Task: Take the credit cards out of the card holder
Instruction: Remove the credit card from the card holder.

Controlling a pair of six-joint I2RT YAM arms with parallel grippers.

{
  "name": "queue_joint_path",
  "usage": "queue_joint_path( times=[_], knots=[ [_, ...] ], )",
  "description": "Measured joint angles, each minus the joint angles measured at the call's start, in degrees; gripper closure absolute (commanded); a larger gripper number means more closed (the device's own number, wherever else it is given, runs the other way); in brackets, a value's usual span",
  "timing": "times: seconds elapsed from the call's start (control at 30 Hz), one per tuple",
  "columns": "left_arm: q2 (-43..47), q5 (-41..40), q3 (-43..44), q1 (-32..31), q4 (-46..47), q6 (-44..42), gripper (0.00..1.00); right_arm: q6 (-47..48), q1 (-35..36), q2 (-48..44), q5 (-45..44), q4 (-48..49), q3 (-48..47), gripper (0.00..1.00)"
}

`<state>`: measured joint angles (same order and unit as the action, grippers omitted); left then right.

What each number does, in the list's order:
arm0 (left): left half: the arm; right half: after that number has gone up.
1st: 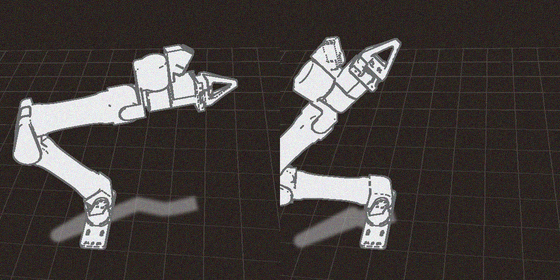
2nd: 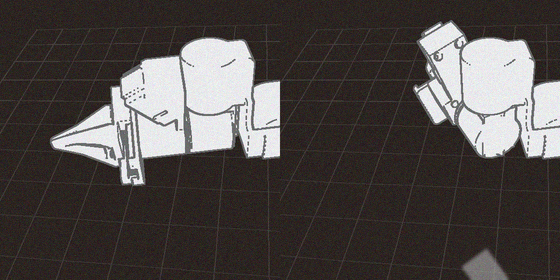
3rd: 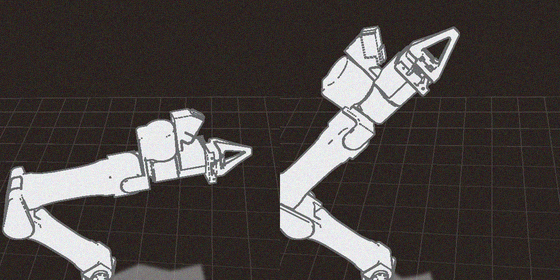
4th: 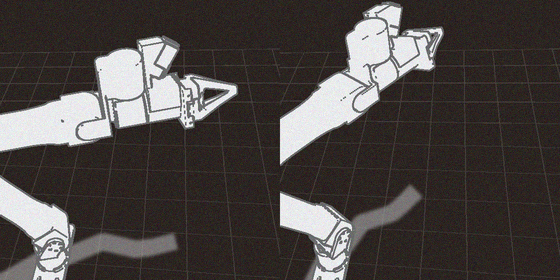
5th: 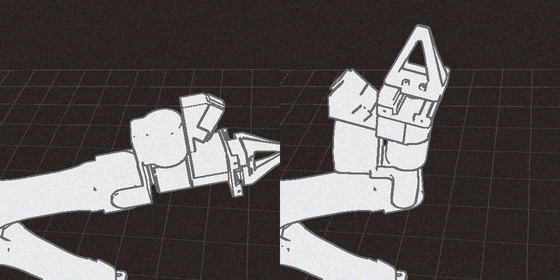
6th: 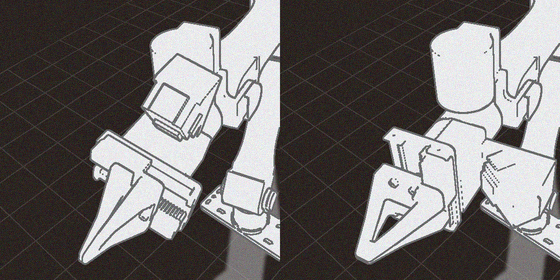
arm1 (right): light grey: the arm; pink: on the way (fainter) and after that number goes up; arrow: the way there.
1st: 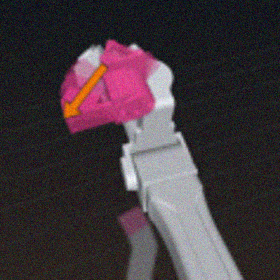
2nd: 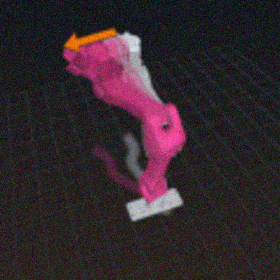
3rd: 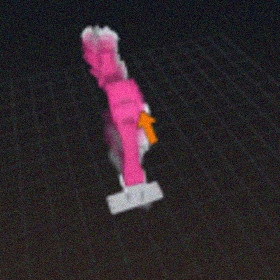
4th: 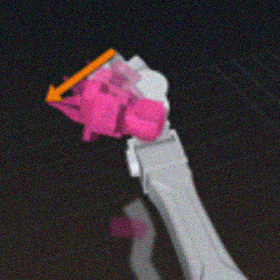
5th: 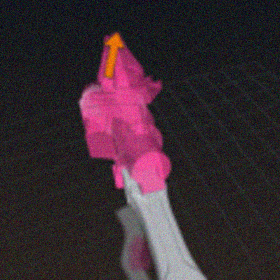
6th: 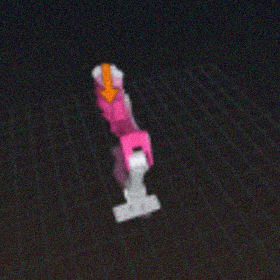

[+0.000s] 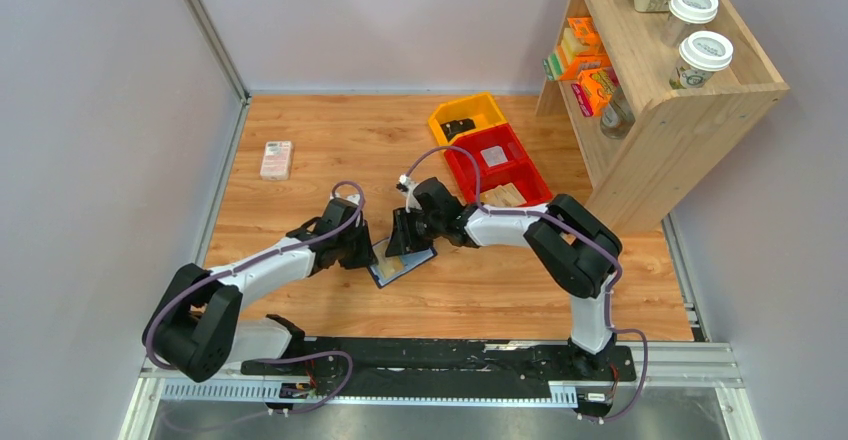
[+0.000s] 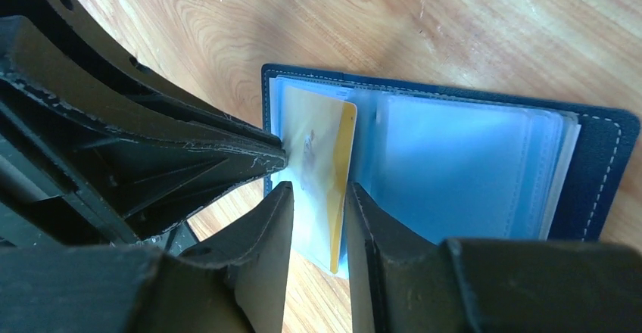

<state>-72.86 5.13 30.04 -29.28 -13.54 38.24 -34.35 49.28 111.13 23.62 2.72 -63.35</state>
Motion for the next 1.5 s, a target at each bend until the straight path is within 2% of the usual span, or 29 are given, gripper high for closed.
queue_joint_path(
  times=[0.2, 0.47, 0.97, 1.37, 1.5],
  knots=[
    [-1.11, 0.13, 1.05, 0.00, -0.70, -0.35, 0.85, -0.46, -0.66, -1.22, 1.53, 2.01, 1.64, 0.72],
    [-1.73, 0.31, 1.53, 0.00, -0.31, -1.29, 0.87, -2.19, -0.68, -5.01, 2.91, 4.94, 5.51, 0.73],
    [-1.88, 0.17, 1.64, 0.00, -0.31, -2.40, 0.89, -7.67, -0.76, -4.35, 4.55, 10.03, 6.93, 0.77],
    [-1.86, -1.01, 1.66, -1.05, -0.13, -2.91, 0.90, -9.22, -0.39, 0.13, 5.40, 6.10, 2.75, 0.70],
    [-1.95, -1.60, 1.95, -1.40, -0.46, -3.17, 0.90, -9.62, -0.39, 0.24, 5.88, 6.23, 2.64, 0.73]
  ],
)
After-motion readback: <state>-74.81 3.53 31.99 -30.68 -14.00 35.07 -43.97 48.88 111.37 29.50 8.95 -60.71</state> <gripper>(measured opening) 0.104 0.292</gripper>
